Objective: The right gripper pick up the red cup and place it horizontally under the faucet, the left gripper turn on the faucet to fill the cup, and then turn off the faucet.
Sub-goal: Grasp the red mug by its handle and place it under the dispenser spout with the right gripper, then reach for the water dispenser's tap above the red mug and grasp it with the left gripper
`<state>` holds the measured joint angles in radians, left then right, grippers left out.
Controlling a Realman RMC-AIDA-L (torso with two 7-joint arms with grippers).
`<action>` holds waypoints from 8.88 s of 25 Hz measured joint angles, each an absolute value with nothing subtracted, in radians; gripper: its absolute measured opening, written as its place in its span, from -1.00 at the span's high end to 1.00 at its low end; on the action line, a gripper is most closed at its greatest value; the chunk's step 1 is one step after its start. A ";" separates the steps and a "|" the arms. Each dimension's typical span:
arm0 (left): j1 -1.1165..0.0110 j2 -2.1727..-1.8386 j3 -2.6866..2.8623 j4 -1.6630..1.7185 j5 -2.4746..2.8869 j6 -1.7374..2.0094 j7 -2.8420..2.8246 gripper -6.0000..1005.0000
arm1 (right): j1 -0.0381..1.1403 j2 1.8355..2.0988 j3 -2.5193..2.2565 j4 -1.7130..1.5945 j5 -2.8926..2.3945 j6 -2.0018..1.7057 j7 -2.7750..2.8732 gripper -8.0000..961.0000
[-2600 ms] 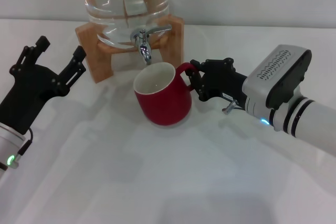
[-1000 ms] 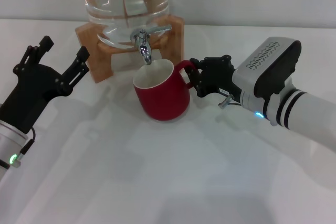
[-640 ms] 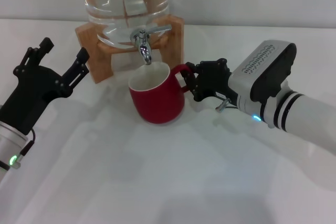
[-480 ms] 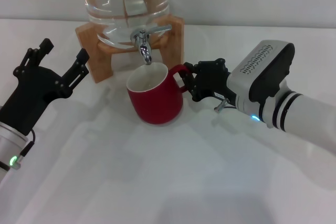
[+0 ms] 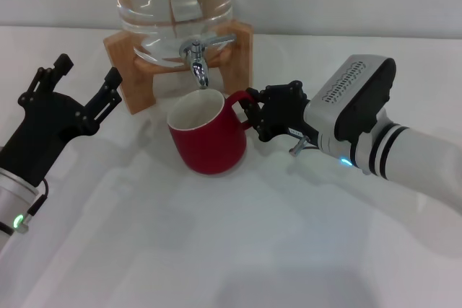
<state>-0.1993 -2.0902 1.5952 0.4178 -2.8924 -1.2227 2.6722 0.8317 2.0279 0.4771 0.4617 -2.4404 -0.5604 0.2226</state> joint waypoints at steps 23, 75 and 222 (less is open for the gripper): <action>-0.219 -2.089 1.588 0.399 -2.893 -1.221 2.672 -0.74 | 0.847 2.028 0.546 0.468 -2.430 -0.481 0.226 0.72; -0.225 -2.091 1.588 0.385 -2.895 -1.224 2.672 -0.74 | 0.848 2.028 0.558 0.503 -2.432 -0.437 0.235 0.47; -0.030 -2.075 1.450 1.215 -1.923 -0.843 1.695 -0.74 | 0.376 2.020 0.689 0.381 -2.423 -1.153 0.164 -0.76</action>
